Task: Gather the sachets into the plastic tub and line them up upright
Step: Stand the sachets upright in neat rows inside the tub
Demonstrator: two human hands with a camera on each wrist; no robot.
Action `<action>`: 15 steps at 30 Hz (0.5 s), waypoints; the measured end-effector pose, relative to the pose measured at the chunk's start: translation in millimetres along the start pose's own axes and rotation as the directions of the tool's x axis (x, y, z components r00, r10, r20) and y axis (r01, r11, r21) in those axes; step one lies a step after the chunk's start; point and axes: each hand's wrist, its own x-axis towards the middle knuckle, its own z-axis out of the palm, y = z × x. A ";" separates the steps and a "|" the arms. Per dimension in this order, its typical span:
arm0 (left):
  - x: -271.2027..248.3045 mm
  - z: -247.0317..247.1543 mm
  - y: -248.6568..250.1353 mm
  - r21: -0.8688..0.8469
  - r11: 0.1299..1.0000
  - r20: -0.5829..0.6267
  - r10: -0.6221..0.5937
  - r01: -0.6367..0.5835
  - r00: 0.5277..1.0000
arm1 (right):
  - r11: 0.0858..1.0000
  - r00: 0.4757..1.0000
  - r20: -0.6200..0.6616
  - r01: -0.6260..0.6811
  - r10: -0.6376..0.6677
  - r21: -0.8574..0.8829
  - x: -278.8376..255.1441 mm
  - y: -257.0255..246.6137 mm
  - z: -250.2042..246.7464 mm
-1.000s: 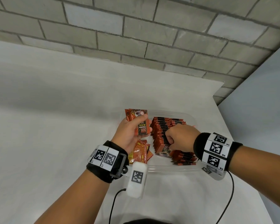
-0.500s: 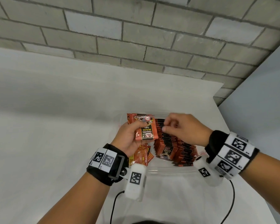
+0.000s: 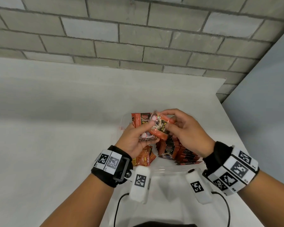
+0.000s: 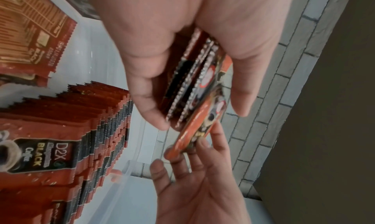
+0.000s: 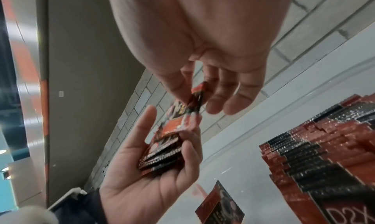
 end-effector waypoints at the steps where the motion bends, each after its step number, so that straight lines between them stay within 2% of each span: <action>1: 0.3 0.3 -0.8 0.005 1.000 -0.006 -0.005 0.005 1.000 | 1.000 1.000 -0.003 0.013 -0.013 -0.012 0.1 -0.5 -0.9; 3: 1.5 1.1 -3.7 -0.002 1.000 -0.025 -0.018 0.018 1.000 | 1.000 1.000 0.000 0.009 -0.009 0.016 0.1 -3.2 -0.8; 7: 1.5 5.4 -7.7 -0.012 1.000 -0.045 0.022 -0.022 0.999 | 0.981 0.990 -0.040 -0.124 0.132 0.152 -0.6 -3.8 -3.2; 12: 2.4 0.6 -7.5 -0.021 0.999 -0.061 0.029 -0.031 0.998 | 0.993 0.996 -0.010 -0.087 0.088 0.084 0.0 -1.2 -18.9; 15: 4.1 -6.8 -6.0 -0.093 0.992 -0.141 0.069 -0.082 0.988 | 0.999 0.999 0.000 -0.054 0.054 0.001 2.5 2.3 -32.0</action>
